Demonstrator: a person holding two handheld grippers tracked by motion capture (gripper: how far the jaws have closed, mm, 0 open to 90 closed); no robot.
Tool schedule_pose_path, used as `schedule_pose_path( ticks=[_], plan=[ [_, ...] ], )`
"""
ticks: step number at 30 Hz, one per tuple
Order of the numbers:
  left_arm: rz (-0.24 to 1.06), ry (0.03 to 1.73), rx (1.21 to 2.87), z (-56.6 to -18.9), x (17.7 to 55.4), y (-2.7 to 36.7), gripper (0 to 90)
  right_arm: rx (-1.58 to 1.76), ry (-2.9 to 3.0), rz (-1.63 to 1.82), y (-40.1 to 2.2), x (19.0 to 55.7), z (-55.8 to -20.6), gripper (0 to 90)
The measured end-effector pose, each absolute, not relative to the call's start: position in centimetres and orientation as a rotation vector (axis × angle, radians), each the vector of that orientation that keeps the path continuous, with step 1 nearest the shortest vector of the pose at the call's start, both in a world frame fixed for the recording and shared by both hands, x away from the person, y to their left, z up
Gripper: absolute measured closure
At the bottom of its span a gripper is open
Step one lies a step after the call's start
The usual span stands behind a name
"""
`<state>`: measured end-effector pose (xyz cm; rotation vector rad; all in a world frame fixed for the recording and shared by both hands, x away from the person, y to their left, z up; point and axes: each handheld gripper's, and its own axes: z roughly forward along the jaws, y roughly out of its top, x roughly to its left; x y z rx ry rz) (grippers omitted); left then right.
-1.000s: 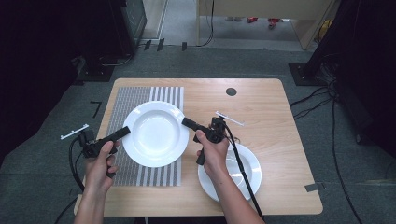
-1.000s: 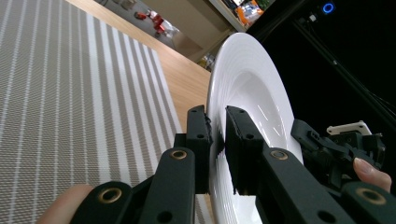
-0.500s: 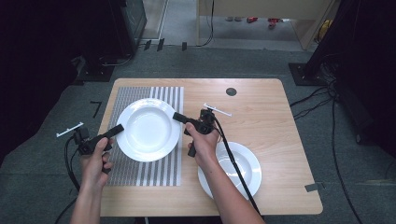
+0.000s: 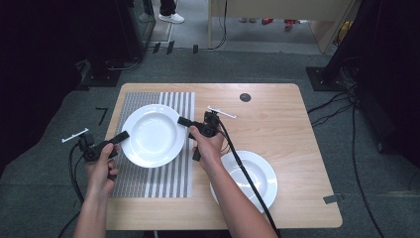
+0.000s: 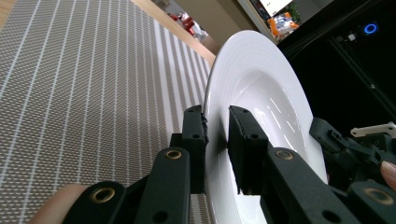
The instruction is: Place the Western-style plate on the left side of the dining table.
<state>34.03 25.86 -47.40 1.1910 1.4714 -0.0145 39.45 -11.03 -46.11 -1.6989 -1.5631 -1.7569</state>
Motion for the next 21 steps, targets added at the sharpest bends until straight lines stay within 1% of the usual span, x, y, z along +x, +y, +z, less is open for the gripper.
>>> schedule_pose_path(
  ticks=[21],
  plan=[
    [-0.024,1.559,1.182,-50.1,36.6,26.8,78.5,-1.803,-1.502,-1.651,-9.4,42.3,-49.7,84.7]
  ],
)
